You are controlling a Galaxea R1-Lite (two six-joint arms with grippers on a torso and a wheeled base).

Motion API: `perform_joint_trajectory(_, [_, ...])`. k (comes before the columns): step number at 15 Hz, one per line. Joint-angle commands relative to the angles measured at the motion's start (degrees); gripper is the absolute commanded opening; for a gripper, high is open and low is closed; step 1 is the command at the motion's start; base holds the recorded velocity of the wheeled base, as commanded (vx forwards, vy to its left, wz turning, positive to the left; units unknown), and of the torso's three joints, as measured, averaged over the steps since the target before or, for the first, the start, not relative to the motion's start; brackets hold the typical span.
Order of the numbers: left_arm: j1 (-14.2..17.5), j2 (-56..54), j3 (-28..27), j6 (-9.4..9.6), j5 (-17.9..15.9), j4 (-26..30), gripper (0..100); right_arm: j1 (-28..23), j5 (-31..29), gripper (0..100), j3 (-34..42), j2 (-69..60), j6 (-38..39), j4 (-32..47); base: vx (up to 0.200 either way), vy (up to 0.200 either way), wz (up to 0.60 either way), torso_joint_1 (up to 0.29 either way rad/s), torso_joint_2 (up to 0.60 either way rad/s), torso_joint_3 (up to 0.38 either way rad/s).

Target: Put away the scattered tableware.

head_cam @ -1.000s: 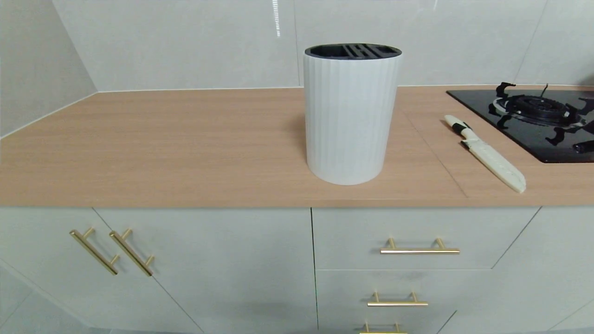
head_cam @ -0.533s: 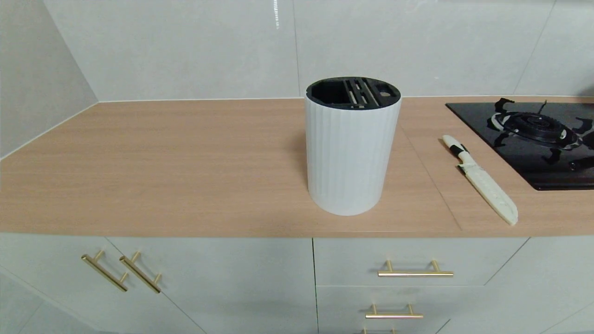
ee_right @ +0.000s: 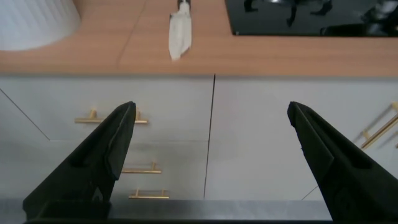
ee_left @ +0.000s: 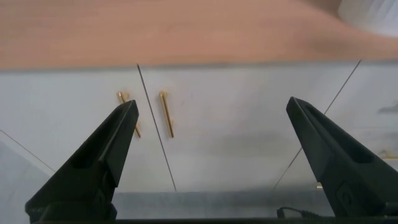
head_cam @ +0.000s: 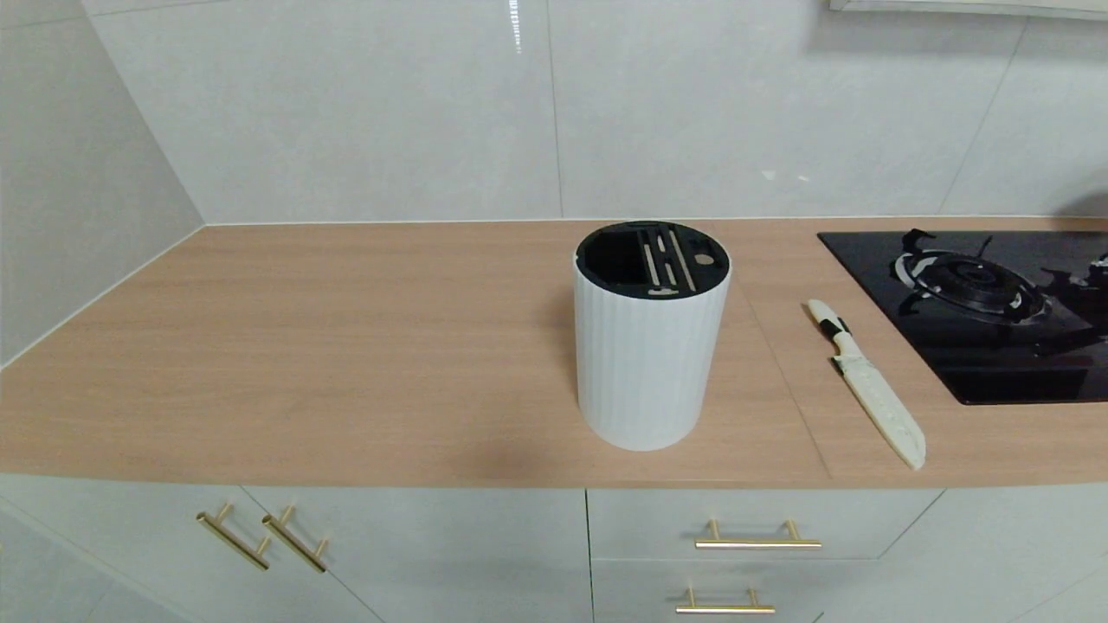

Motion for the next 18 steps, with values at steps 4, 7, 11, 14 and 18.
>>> perform_joint_trajectory(4, [0.04, 0.02, 0.00, 0.02, 0.07, -0.01, 100, 0.04, 0.00, 100, 0.00, 0.07, -0.02, 0.00, 0.000, 0.000, 0.00, 0.275, -0.56, -0.290])
perform_joint_trajectory(7, [0.04, 0.02, 0.00, 0.02, -0.02, -0.01, 100, 0.04, 0.00, 100, 0.00, 0.07, -0.02, 0.00, 0.000, 0.000, 0.00, 0.289, -0.58, -0.307])
perform_joint_trajectory(11, [0.04, 0.02, 0.00, 0.02, -0.02, -0.01, 100, 0.04, 0.00, 100, 0.00, 0.07, -0.02, 0.00, 0.000, 0.000, 0.00, 0.243, -0.50, -0.250])
perform_joint_trajectory(14, [0.04, 0.02, 0.00, 0.02, -0.02, -0.01, 100, 0.04, 0.00, 100, 0.00, 0.07, -0.02, 0.00, 0.000, 0.000, 0.00, 0.188, -0.38, -0.196])
perform_joint_trajectory(18, [0.04, 0.02, 0.00, 0.02, -0.02, -0.01, 100, 0.04, 0.00, 100, 0.00, 0.07, -0.02, 0.00, 0.000, 0.000, 0.00, 0.112, -0.21, -0.108])
